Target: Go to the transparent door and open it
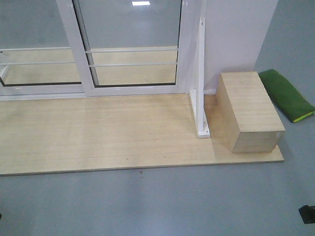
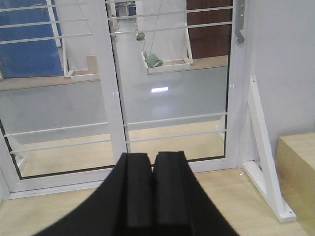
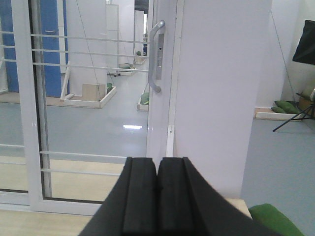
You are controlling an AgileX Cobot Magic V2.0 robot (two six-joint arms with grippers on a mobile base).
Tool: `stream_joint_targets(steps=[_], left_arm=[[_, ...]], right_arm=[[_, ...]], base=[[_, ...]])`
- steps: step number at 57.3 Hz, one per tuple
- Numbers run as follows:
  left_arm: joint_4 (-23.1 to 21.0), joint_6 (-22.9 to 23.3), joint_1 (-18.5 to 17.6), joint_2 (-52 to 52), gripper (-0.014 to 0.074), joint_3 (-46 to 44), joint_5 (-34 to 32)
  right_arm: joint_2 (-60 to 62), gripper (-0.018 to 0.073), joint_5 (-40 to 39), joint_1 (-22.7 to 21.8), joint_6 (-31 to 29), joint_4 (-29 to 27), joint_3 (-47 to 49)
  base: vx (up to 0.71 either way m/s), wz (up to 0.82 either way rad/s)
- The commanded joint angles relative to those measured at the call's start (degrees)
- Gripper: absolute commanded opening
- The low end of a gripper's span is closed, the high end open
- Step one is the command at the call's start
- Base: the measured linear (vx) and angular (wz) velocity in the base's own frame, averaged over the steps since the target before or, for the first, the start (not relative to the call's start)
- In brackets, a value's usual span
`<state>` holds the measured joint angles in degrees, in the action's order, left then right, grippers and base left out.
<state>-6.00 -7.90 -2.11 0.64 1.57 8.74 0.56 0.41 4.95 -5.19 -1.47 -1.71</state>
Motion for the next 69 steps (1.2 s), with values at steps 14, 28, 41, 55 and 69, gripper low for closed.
stream_joint_targets(steps=[14,28,41,55,69], left_arm=[[-0.63,0.42,-0.28,0.73,0.0004,1.7,-4.84],[-0.63,0.42,-0.28,0.73,0.0004,1.7,-4.84],[-0.63,0.42,-0.28,0.73,0.0004,1.7,-4.84],[-0.63,0.42,-0.28,0.73,0.0004,1.7,-4.84],[-0.63,0.42,-0.28,0.73,0.0004,1.7,-4.84]], right_arm=[[0.84,0.0,-4.85,-0.19,0.08,0.07,-0.81],[0.84,0.0,-4.87,-0.19,0.08,0.07,-0.81],[0.84,0.0,-4.87,-0.19,0.08,0.07,-0.81],[0.84,0.0,-4.87,-0.19,0.08,0.07,-0.81],[0.84,0.0,-4.87,-0.19,0.08,0.07,-0.81]], base=[[0.57,0.12],[0.56,0.19],[0.55,0.17],[0.5,0.07],[0.39,-0.09]])
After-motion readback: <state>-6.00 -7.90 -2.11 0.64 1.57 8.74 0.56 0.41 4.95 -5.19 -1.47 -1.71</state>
